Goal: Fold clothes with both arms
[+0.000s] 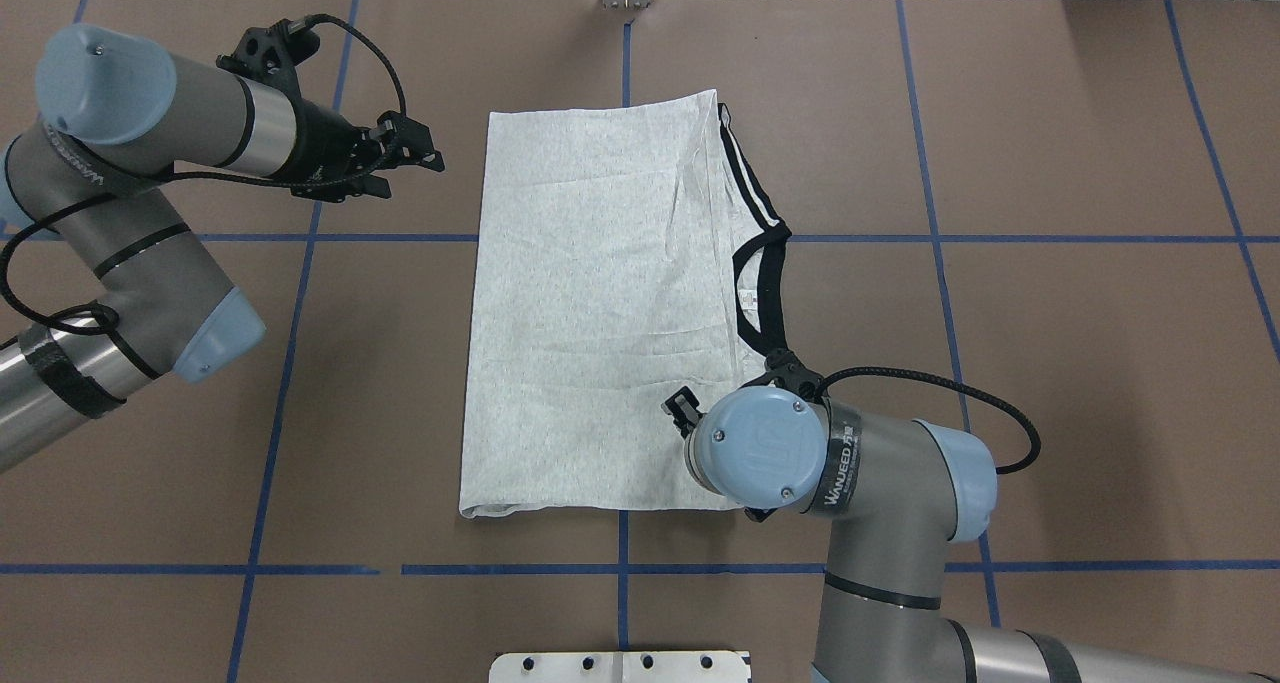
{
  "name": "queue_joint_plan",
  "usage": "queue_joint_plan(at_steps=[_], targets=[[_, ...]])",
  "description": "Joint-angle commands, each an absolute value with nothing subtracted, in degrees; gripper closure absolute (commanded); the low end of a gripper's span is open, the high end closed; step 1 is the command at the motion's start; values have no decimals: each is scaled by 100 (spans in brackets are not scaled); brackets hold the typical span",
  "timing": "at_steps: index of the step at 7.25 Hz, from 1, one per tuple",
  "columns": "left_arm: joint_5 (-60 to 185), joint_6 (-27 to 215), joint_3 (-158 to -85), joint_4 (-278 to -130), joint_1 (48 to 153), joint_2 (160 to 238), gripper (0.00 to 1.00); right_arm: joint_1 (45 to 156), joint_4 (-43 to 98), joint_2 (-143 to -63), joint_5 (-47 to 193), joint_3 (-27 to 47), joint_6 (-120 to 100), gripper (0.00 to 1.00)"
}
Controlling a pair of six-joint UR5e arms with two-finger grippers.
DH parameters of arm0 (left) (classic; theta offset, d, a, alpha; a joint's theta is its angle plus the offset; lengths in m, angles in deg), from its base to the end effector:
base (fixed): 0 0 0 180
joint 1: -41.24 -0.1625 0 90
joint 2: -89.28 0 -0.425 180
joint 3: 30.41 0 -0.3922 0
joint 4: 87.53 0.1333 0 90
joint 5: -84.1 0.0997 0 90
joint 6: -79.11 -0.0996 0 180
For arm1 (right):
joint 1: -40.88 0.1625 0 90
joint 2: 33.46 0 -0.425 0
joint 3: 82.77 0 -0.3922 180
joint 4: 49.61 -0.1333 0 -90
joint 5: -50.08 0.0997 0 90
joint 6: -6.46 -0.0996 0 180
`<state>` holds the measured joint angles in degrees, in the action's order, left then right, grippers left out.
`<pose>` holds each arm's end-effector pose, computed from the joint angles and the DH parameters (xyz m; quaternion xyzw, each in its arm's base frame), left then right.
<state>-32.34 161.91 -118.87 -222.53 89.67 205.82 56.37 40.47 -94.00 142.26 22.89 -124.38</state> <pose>0.3735 -0.5552 0.3138 0.0949 0.5813 -0.1580 0.7926 -0.5693 -0.2922 0.2544 -0.1012 -0.3697 0.4295 0.8177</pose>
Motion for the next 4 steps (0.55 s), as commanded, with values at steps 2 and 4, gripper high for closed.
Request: queue_joint_plan(at_steps=[2,4], targets=[[-3218,16191,-11944,-22245,8984,20573,19,5424,4048,-9551,14087,2314,-12441,9],[-3218,16191,-12031,-22123,8993,20573,19,5424,4048,-9551,14096,2296,-12441,11]])
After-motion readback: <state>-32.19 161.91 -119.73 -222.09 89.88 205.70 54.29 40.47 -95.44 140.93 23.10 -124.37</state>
